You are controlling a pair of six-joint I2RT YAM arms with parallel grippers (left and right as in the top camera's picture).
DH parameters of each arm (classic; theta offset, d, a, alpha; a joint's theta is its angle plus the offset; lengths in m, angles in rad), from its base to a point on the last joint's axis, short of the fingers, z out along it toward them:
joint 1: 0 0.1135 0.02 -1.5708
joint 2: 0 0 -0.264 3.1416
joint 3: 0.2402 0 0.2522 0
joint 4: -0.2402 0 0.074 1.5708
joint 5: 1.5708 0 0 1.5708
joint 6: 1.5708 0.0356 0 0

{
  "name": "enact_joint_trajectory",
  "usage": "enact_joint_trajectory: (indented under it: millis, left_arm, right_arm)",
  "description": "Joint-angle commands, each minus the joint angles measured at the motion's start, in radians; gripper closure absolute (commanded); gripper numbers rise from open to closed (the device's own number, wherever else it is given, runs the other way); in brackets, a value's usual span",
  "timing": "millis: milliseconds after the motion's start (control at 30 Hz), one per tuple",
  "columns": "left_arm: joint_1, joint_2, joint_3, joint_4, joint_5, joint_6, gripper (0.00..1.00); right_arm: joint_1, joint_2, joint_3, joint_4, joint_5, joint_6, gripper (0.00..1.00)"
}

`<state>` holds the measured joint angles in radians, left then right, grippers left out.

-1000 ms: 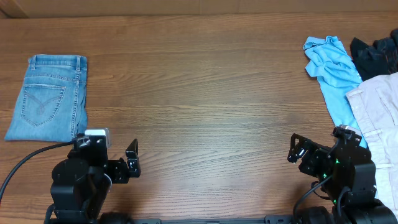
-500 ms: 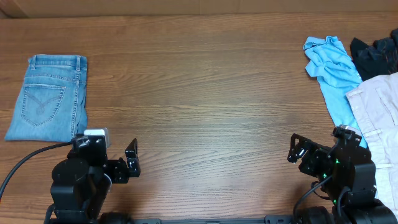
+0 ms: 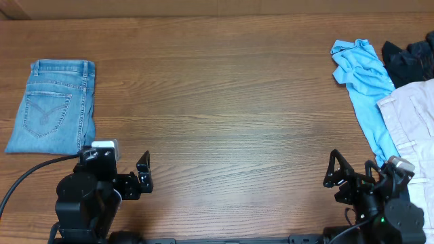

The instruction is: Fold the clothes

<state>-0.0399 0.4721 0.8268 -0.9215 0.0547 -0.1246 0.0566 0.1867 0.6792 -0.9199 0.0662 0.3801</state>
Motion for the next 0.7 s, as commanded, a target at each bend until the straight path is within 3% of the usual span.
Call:
enact_joint_trajectory:
  millis: [0,200,667]
  left_arm:
    - [-0.006,-0.001,0.004,0.002,-0.012,-0.010,0.00]
    - [-0.006,-0.001,0.004,0.002,-0.012,-0.010,0.00]
    - [-0.007,-0.001,0.004,0.001,-0.012,-0.010,0.00]
  right_arm:
    - [-0.013,-0.083,-0.098,0.059,-0.053,-0.101,0.00]
    - [-0.013,-0.184,-0.253,0.274,-0.114,-0.193,0.00]
    - [-0.013,-0.184,-0.566,0.818,-0.105,-0.259,0.00]
